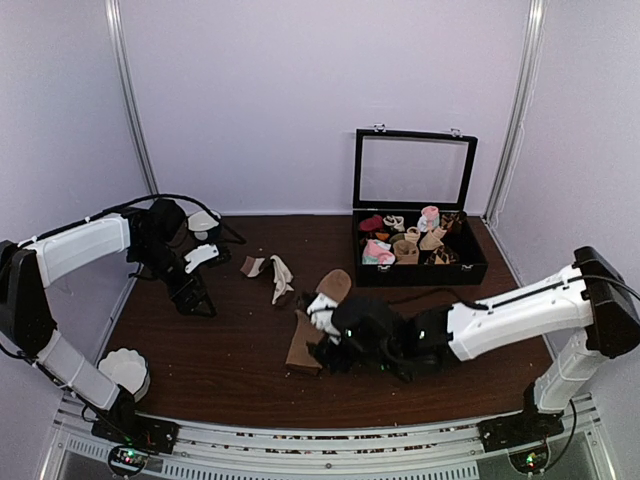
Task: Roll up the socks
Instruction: Flatten out the sock at the center of the board, then roll the sock at the center of the board.
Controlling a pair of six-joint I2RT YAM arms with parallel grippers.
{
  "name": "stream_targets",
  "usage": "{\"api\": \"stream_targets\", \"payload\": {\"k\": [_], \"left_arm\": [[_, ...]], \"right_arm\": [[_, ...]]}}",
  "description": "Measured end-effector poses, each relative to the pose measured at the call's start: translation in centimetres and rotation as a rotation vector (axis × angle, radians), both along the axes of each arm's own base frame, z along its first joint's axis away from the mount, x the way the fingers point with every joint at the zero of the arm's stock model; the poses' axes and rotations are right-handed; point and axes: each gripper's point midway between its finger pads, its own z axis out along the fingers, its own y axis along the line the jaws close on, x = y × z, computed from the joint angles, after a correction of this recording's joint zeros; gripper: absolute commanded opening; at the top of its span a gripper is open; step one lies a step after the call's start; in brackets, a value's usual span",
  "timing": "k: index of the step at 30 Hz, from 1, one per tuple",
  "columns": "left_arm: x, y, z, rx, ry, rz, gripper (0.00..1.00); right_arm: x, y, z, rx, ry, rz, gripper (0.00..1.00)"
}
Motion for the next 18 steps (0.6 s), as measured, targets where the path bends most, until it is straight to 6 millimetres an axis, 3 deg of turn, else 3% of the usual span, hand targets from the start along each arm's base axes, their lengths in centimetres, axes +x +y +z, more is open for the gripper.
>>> {"api": "stream_targets", "payload": {"k": [3,5,9,18], "left_arm": [[0.0,0.0,0.0,0.0,-0.003,-0.009,0.98],[0.0,0.0,0.0,0.002,-0.005,-0.013,0.98],[-0.1,0.6,-0.3,0.035,-0.022,-0.008,0.98],[-1.1,3.2,0.5,0.136,-0.124,0.032,0.98]], "right_arm": [[-6.1,0.4,-5.1,-0.113,0.017,0.19,0.74],[-7.4,0.3,-6.8,-0.15,0.016,0.237,0.68],[-7.3,1.4,-7.6,-0.144,-0.003,0.263,0.57],[-6.9,4.3,-9.2,-0.164,-0.027,0.338,0.47]]}}
